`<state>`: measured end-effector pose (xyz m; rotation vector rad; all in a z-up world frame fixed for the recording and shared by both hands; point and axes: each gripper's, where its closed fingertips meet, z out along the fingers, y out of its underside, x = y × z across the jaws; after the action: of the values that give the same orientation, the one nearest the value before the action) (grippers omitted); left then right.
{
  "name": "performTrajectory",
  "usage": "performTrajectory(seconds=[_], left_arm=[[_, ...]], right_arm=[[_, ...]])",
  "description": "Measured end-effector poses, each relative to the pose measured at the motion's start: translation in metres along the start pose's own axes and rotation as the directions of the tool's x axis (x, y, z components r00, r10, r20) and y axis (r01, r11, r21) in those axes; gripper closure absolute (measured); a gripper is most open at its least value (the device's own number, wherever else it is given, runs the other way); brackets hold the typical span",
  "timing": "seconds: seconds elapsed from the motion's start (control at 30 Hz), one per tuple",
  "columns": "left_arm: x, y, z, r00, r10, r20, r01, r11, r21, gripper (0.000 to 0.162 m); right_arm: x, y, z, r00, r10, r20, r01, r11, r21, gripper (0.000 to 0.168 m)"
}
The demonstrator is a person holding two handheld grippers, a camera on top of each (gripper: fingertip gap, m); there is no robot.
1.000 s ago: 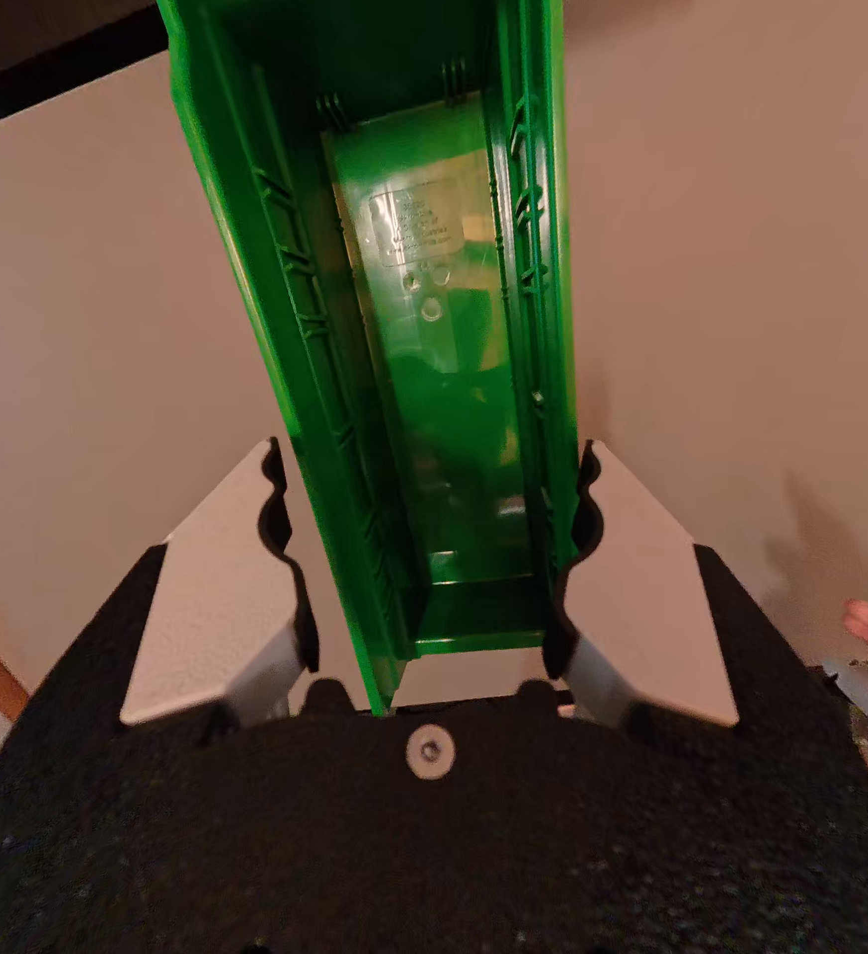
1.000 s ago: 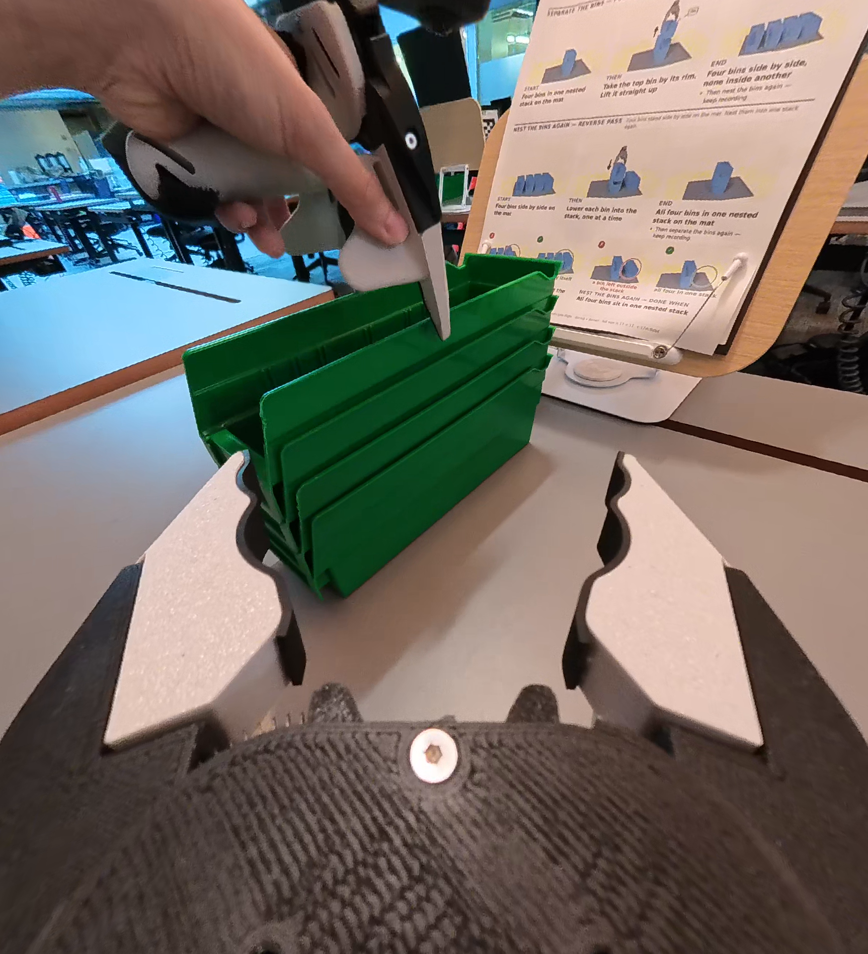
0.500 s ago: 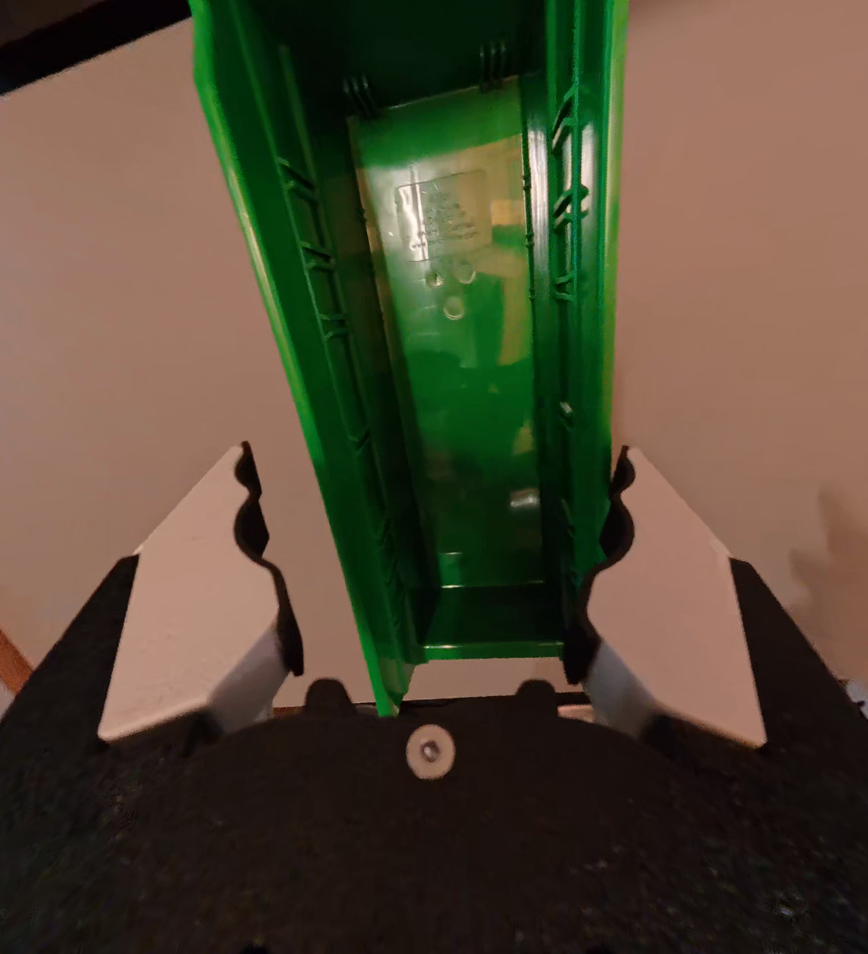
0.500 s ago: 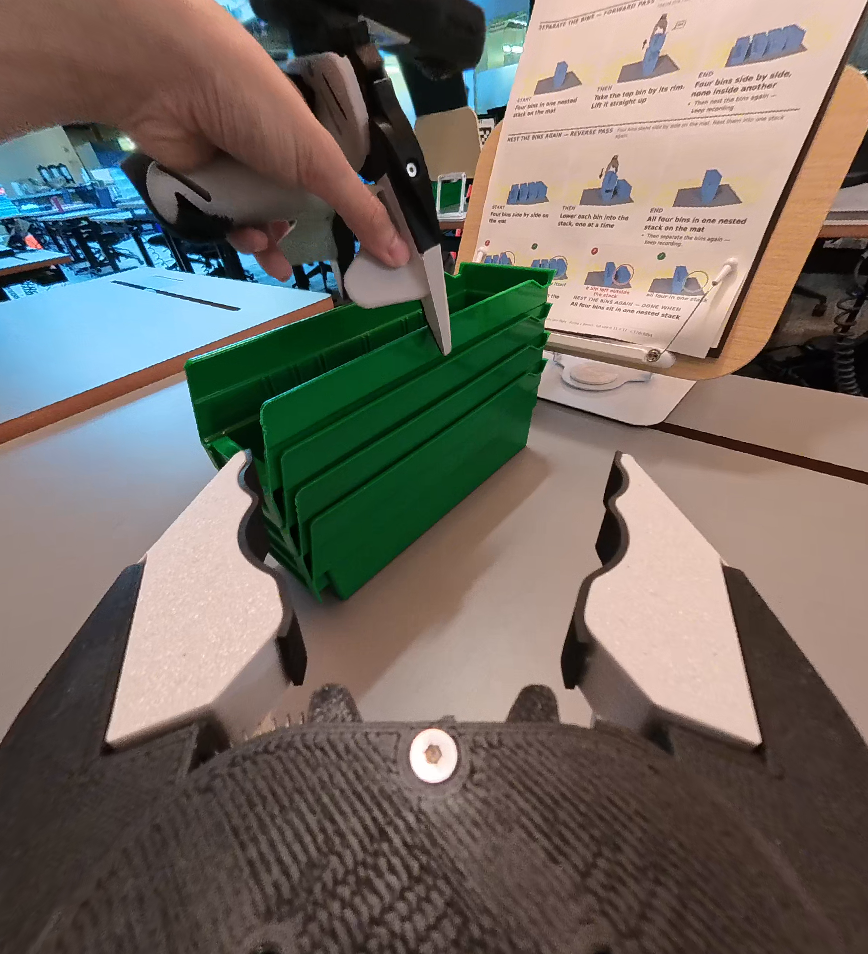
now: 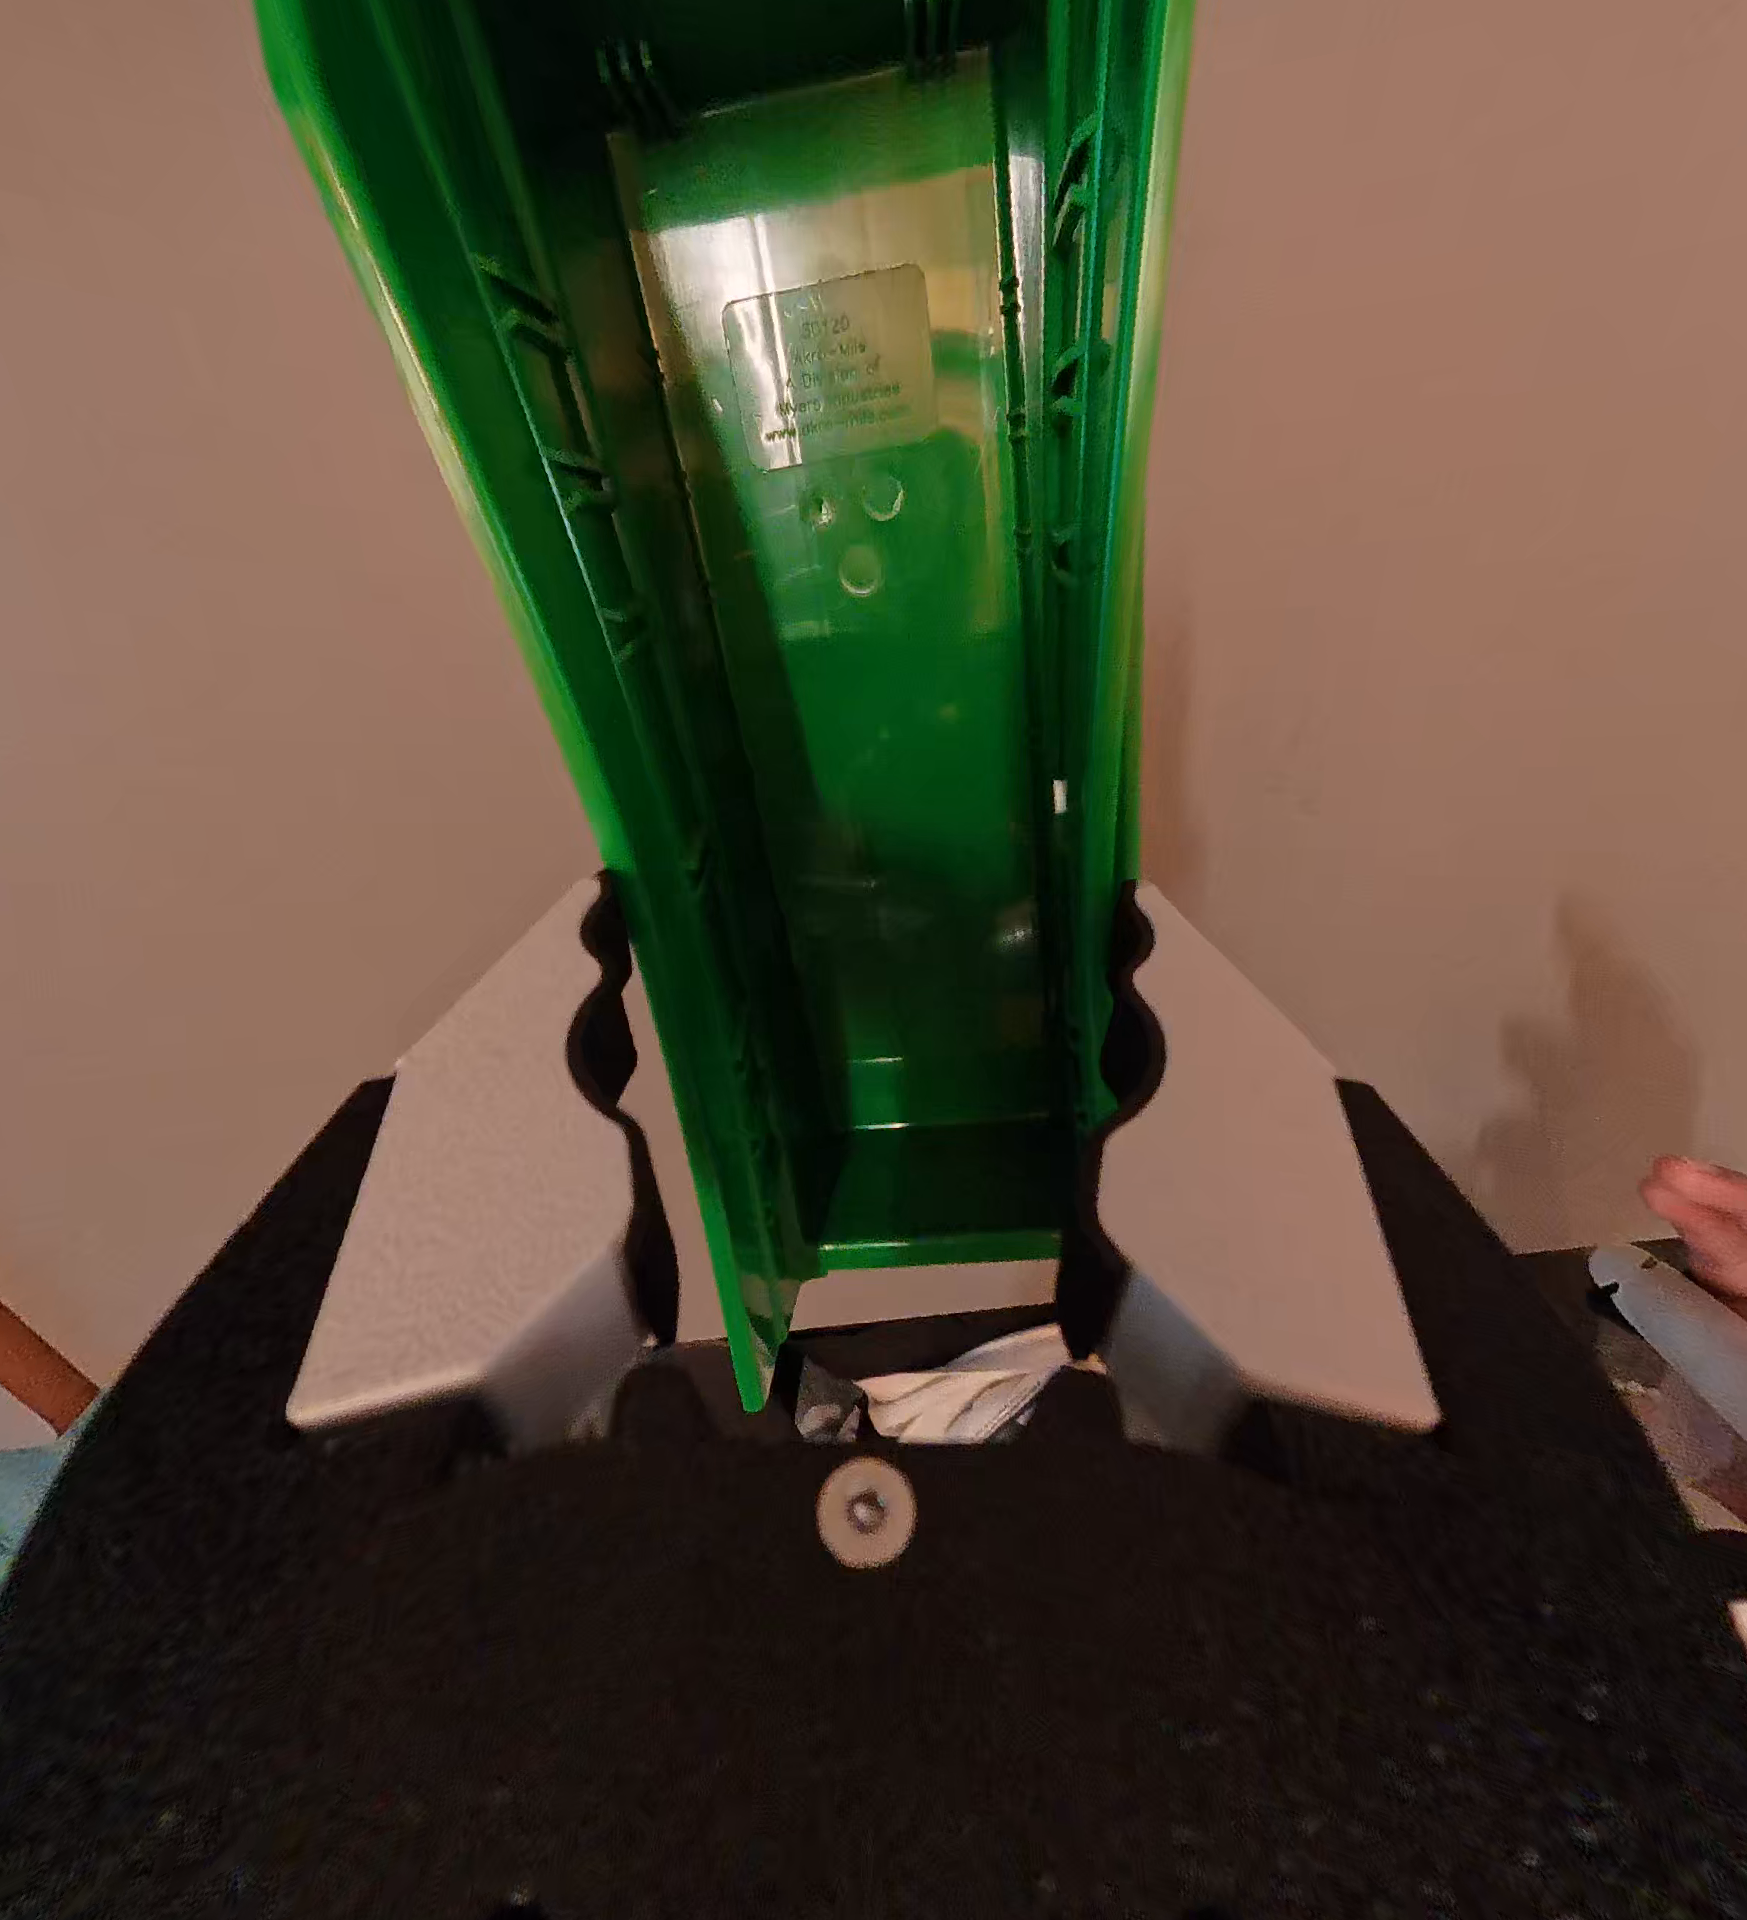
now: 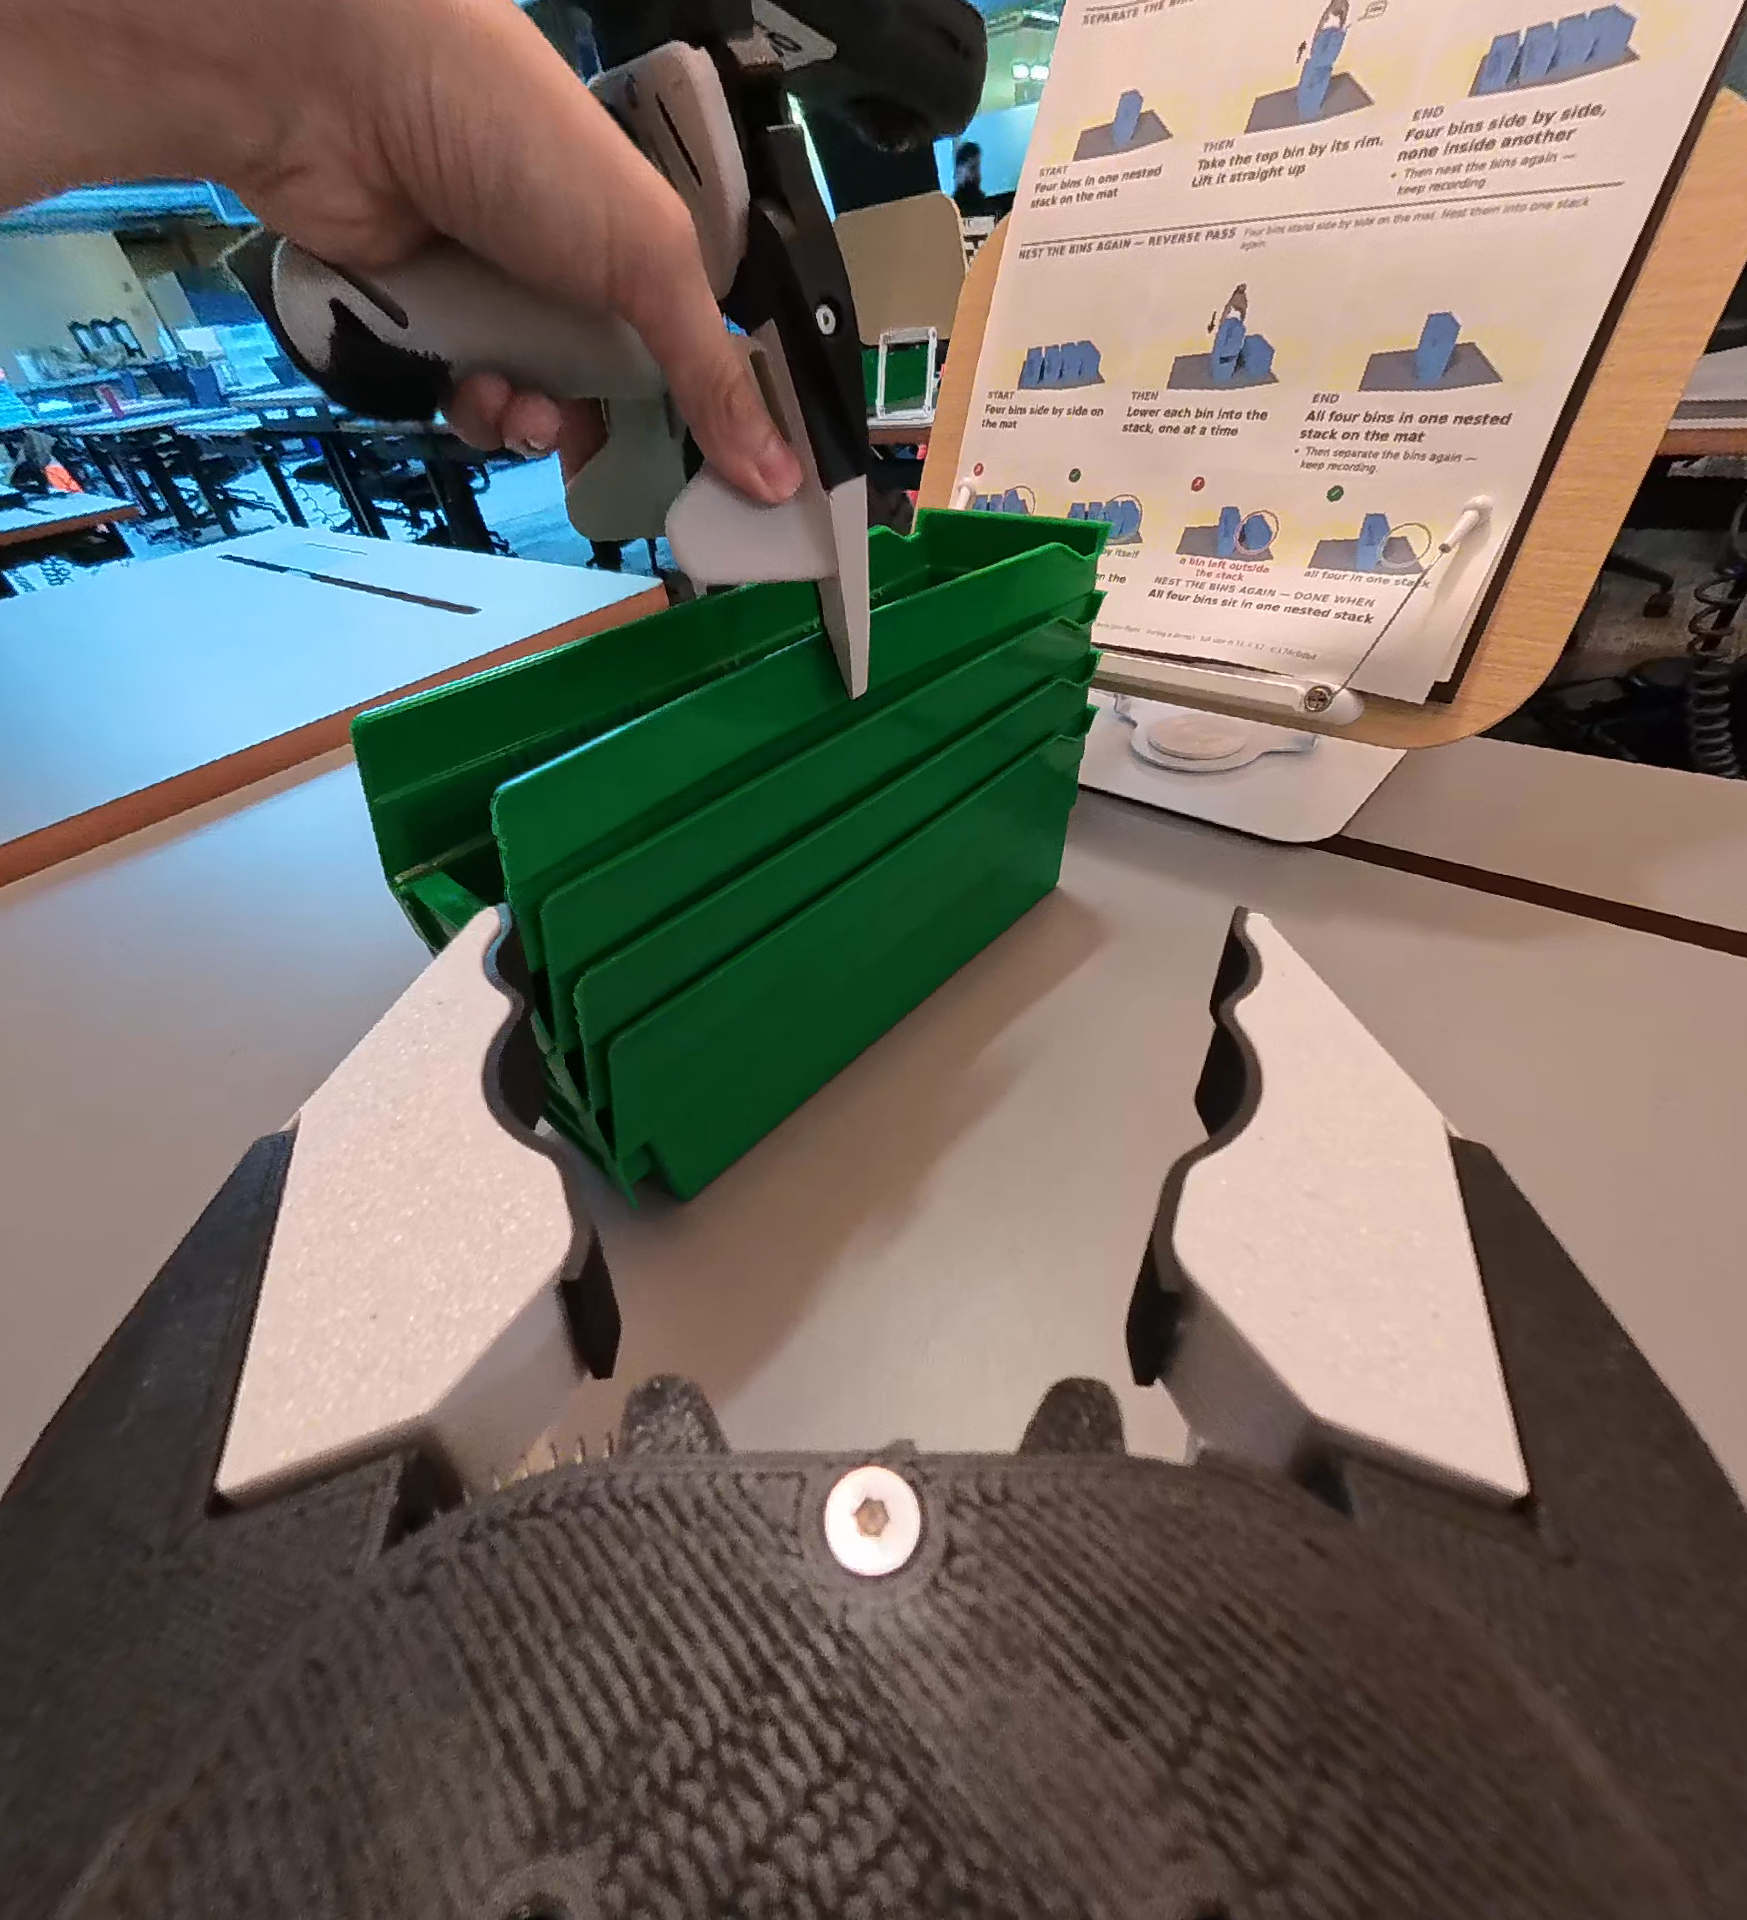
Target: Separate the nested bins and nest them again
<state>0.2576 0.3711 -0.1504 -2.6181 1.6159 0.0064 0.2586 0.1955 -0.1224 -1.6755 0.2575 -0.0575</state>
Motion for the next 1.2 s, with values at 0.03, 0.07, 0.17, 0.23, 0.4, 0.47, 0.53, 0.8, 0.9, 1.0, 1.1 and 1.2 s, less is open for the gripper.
performTrajectory(seconds=[0.03, 0.07, 0.17, 0.23, 0.4, 0.47, 0.53, 0.8, 0.9, 1.0, 1.1, 1.2], left_arm=[[0.000, 0.000, 0.000, 1.000, -0.004, -0.004, 0.004, 1.000, -0.002, 0.072], [0.000, -0.001, 0.000, 1.000, -0.008, -0.009, 0.008, 1.000, -0.005, 0.072], [0.000, 0.001, -0.002, 0.999, -0.015, -0.029, 0.014, 1.000, -0.026, 0.072], [0.002, 0.003, -0.004, 0.999, -0.012, -0.038, 0.010, 0.999, -0.051, 0.072], [0.003, 0.001, -0.011, 0.998, -0.029, -0.050, 0.026, 0.998, -0.051, 0.073], [0.002, -0.001, -0.009, 0.998, -0.035, -0.046, 0.033, 0.999, -0.036, 0.073], [0.001, 0.001, -0.006, 0.999, -0.035, -0.035, 0.033, 0.999, -0.041, 0.074], [0.001, -0.008, -0.041, 1.000, -0.025, -0.017, 0.025, 0.999, 0.028, 0.073], [0.000, -0.005, -0.042, 1.000, -0.024, 0.006, 0.024, 0.999, 0.027, 0.072], [0.001, -0.005, -0.035, 1.000, -0.024, 0.009, 0.023, 0.999, 0.039, 0.073], [0.001, 0.003, -0.025, 1.000, -0.020, -0.006, 0.020, 1.000, 0.001, 0.074], [0.000, -0.003, -0.028, 0.999, -0.028, -0.022, 0.029, 0.998, 0.053, 0.075]], right_arm=[[0.001, 0.000, 0.000, 1.000, 0.000, -0.001, 0.000, 1.000, 0.000, 0.040], [0.001, 0.001, 0.001, 1.000, 0.001, 0.000, -0.001, 1.000, -0.002, 0.040], [0.001, 0.004, 0.003, 1.000, 0.007, 0.003, -0.007, 1.000, -0.012, 0.041], [0.001, 0.006, 0.004, 1.000, 0.008, 0.005, -0.008, 1.000, -0.017, 0.040], [0.001, 0.010, 0.008, 1.000, 0.011, 0.009, -0.011, 0.999, -0.030, 0.041], [0.000, 0.011, 0.008, 1.000, 0.011, 0.011, -0.011, 0.999, -0.033, 0.041], [-0.001, 0.012, 0.009, 1.000, 0.010, 0.013, -0.010, 0.999, -0.035, 0.042], [-0.004, 0.012, 0.010, 1.000, 0.003, 0.019, -0.002, 0.999, -0.038, 0.041], [-0.006, 0.012, 0.011, 1.000, 0.006, 0.026, -0.005, 0.999, -0.042, 0.042], [-0.009, 0.012, 0.010, 1.000, -0.004, 0.029, 0.005, 0.999, -0.040, 0.042], [-0.012, 0.011, 0.010, 0.999, -0.012, 0.033, 0.013, 0.999, -0.038, 0.042], [-0.016, 0.011, 0.011, 0.999, -0.015, 0.043, 0.017, 0.999, -0.038, 0.042]])
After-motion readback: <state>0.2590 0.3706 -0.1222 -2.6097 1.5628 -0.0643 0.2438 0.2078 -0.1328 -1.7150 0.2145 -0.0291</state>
